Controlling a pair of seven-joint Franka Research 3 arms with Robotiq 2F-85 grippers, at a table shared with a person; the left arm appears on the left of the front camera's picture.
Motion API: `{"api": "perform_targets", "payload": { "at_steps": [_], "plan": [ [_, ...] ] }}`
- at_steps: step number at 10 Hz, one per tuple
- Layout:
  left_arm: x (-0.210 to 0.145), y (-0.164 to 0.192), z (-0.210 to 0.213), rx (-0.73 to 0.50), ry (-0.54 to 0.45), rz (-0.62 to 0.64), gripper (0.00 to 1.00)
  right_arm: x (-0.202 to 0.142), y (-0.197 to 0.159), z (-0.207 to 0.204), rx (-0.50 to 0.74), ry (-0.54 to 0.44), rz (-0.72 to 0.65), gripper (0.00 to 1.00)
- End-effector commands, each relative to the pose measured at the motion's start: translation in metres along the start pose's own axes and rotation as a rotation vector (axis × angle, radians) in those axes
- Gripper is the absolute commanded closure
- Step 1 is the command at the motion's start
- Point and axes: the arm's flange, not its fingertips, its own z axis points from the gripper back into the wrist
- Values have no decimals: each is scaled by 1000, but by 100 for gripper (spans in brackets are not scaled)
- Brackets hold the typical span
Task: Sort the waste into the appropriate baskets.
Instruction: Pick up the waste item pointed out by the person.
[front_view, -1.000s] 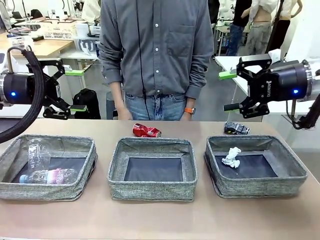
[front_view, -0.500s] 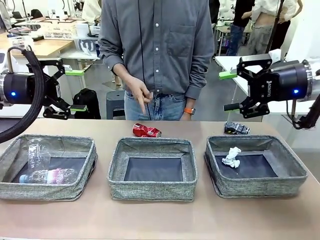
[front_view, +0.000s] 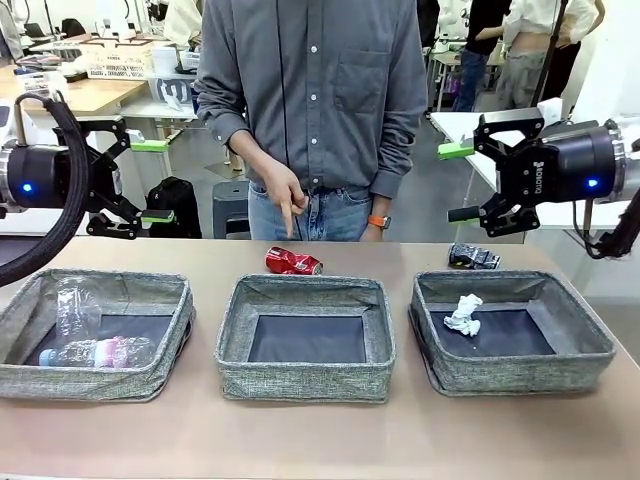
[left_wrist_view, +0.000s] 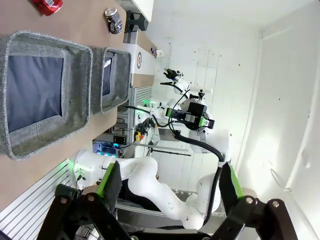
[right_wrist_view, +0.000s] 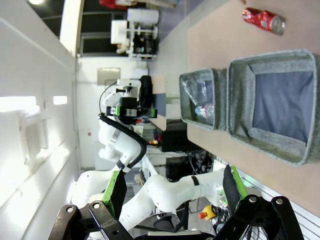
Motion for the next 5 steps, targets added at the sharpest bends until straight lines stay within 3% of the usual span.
{"api": "perform_targets", "payload": {
  "at_steps": [1, 5],
  "plan": [
    [-3, 1, -2, -21, -11, -20, 0, -1, 2, 0, 6, 1, -15, 0],
    [-3, 1, -2, -21, -11, -20, 0, -1, 2, 0, 6, 1, -15, 0]
  ]
}}
